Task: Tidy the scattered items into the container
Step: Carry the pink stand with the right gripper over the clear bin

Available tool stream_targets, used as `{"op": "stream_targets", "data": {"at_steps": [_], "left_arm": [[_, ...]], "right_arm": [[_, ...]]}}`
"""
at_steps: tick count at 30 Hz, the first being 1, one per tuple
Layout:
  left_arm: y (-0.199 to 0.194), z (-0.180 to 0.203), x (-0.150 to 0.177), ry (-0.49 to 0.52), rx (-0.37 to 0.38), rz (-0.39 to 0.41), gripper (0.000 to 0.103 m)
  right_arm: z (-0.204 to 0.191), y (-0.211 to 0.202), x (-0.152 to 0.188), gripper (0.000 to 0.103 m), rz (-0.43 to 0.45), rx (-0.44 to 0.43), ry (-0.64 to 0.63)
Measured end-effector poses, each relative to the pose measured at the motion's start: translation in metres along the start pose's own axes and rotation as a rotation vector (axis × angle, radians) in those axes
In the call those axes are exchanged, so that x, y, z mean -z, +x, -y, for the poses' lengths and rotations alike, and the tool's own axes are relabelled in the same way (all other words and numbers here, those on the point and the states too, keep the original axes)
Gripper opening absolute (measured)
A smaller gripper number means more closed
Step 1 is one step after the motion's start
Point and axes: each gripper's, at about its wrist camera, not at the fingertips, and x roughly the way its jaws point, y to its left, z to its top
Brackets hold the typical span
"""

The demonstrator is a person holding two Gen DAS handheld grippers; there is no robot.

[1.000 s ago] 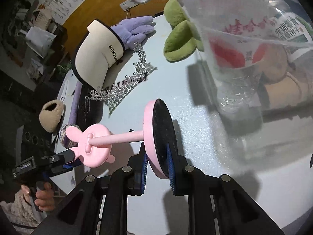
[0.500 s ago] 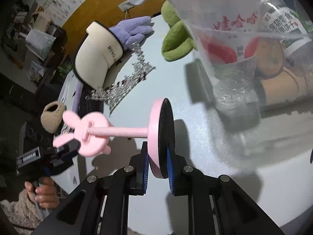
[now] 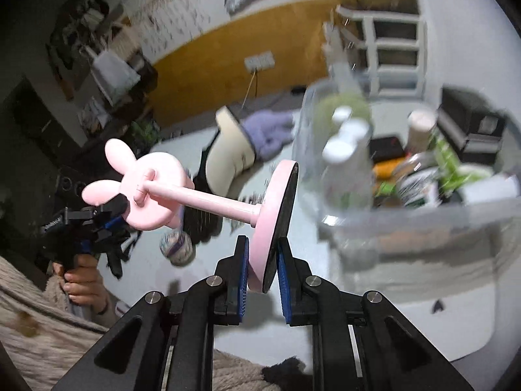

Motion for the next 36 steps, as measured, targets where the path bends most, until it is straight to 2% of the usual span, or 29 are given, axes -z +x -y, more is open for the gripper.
{"op": "stream_targets", "data": {"at_steps": [4,8,10,16,18,22,29,32,34,36], "left_arm": [[0.034,0.017,-0.022,0.025,0.13,-0.039,0.014],[0.092,0.027,-0.046,0.047,0.188,-0.092,0.014],[0.121,0.033,-0.057,0.065,0.163,-0.122,0.014],[0.208,0.045,-0.069,0.182,-0.022,-0.234,0.014],[0.23,0.041,-0.072,0.173,-0.05,-0.258,0.015],[0.269,0.023,-0.078,0.088,-0.106,-0.301,0.018],[0.295,-0.009,-0.069,0.008,-0.208,-0.346,0.032],[0.298,-0.006,-0.068,0.061,-0.248,-0.36,0.039],[0.302,-0.005,-0.066,0.101,-0.291,-0.379,0.04],[0.31,0.0,-0.061,0.169,-0.362,-0.403,0.043]], "right_arm": [[0.01,-0.041,-0.018,0.018,0.102,0.051,0.006],[0.038,-0.066,-0.036,0.018,0.171,0.139,0.025],[0.055,-0.072,-0.047,0.018,0.168,0.182,0.042],[0.119,-0.072,-0.078,0.017,0.088,0.31,0.029],[0.14,-0.068,-0.087,0.016,0.059,0.335,0.038],[0.177,-0.055,-0.104,0.015,0.017,0.391,0.059],[0.206,-0.038,-0.111,0.014,-0.024,0.426,0.065],[0.205,-0.032,-0.11,0.013,-0.024,0.456,0.014],[0.207,-0.027,-0.108,0.013,-0.033,0.496,-0.024],[0.209,-0.021,-0.105,0.013,-0.049,0.531,-0.058]]}}
